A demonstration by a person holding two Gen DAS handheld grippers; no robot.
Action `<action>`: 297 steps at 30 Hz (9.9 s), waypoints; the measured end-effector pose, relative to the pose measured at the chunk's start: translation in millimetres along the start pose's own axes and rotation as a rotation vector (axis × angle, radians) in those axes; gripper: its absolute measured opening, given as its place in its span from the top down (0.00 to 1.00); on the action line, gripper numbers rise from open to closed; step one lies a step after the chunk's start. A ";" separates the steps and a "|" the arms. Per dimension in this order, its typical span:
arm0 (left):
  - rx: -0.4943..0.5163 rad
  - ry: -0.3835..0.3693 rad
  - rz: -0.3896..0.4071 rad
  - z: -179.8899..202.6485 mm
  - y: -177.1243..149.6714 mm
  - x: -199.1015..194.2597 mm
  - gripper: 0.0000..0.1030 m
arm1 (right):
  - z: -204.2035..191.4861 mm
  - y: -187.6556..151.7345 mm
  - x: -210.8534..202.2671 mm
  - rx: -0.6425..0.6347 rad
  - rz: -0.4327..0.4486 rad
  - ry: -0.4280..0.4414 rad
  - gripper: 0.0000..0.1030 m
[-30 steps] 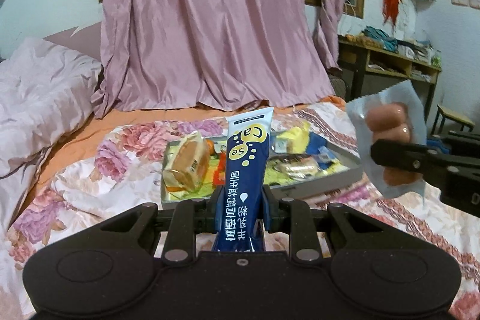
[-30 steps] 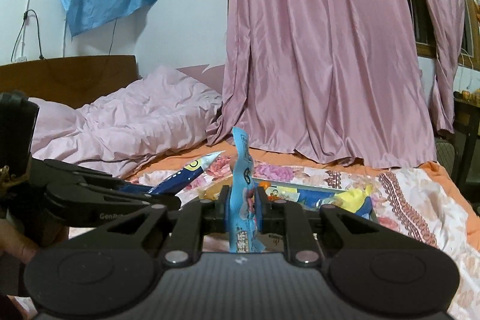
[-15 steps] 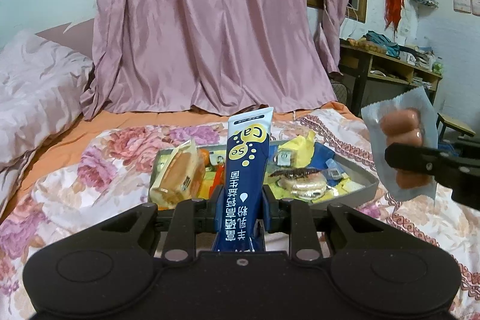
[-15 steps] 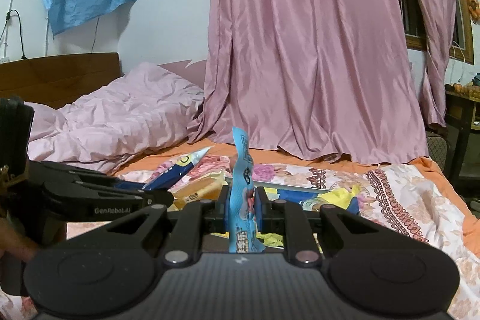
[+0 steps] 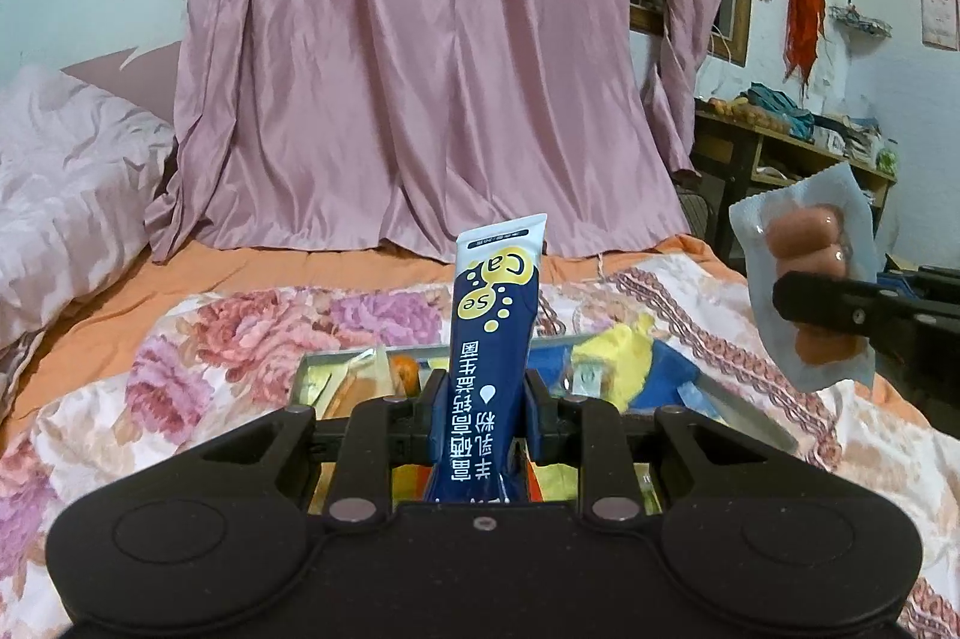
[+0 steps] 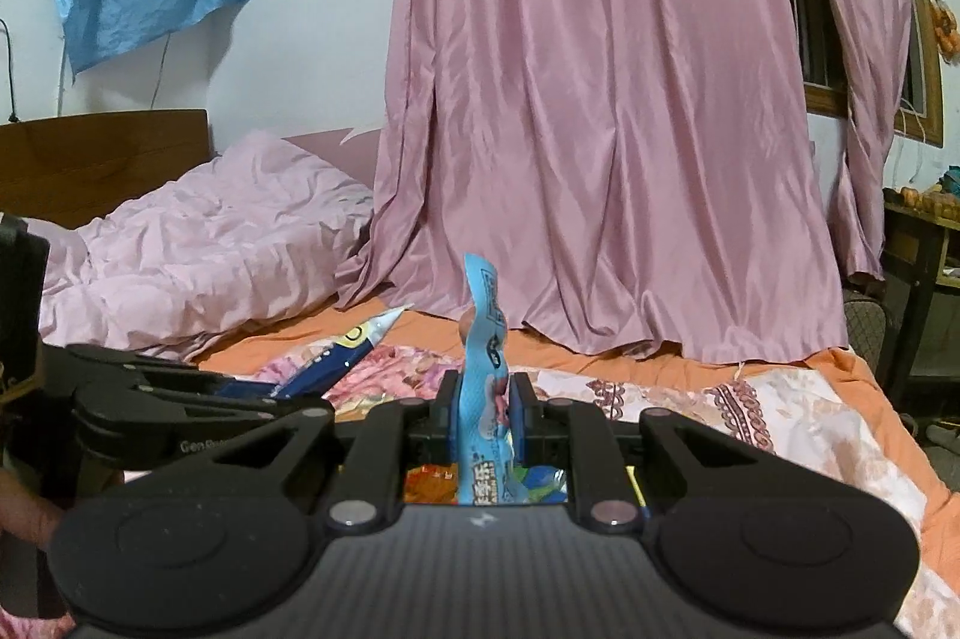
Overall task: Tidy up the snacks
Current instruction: 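Lift the navy stick with the left gripper while the right gripper lifts the blue packet, then carry both snacks over the grey tray, then open both grippers to drop the navy stick and blue packet into the tray, then move both grippers back from the tray toward the remaining snacks, then grasp the yellow SUSHIZICAI biscuit pack with the left gripper while the right gripper grasps the gold packet, then lift and carry the yellow pack and gold packet toward the grey tray, then lower both snacks into the tray and open both grippers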
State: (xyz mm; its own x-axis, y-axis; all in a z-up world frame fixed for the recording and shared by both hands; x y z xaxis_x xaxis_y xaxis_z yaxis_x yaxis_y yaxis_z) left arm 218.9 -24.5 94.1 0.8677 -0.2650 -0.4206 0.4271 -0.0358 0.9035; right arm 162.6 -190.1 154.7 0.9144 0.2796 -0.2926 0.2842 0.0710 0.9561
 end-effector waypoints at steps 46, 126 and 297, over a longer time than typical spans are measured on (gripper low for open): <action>-0.024 0.033 -0.224 -11.1 -61.6 141.8 0.70 | 22.1 -86.3 158.4 0.199 -0.318 0.040 0.81; -0.080 0.030 -0.228 16.2 -218.0 -143.7 0.01 | 3.6 -193.9 -132.0 0.671 -0.255 0.146 0.00; -0.013 0.043 -0.136 -13.1 -42.0 147.9 0.51 | 57.8 -93.0 159.1 0.233 -0.263 -0.059 0.71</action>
State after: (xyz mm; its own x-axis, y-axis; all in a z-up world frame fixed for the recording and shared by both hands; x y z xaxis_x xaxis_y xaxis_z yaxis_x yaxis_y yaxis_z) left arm 332.6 -49.5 -7.1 0.8113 -0.2173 -0.5427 0.5446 -0.0564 0.8368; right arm 298.3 -207.6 18.4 0.8146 0.2246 -0.5348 0.5638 -0.0896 0.8211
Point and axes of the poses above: each gripper's, at about its wrist camera, not at the fingertips, and x roughly the way its jaws point, z to its right, y to its top, the point moved 2 cm from there along x, roughly the way its jaws point, and after that the axes turned 1 degree about x, right-handed, at the moved point
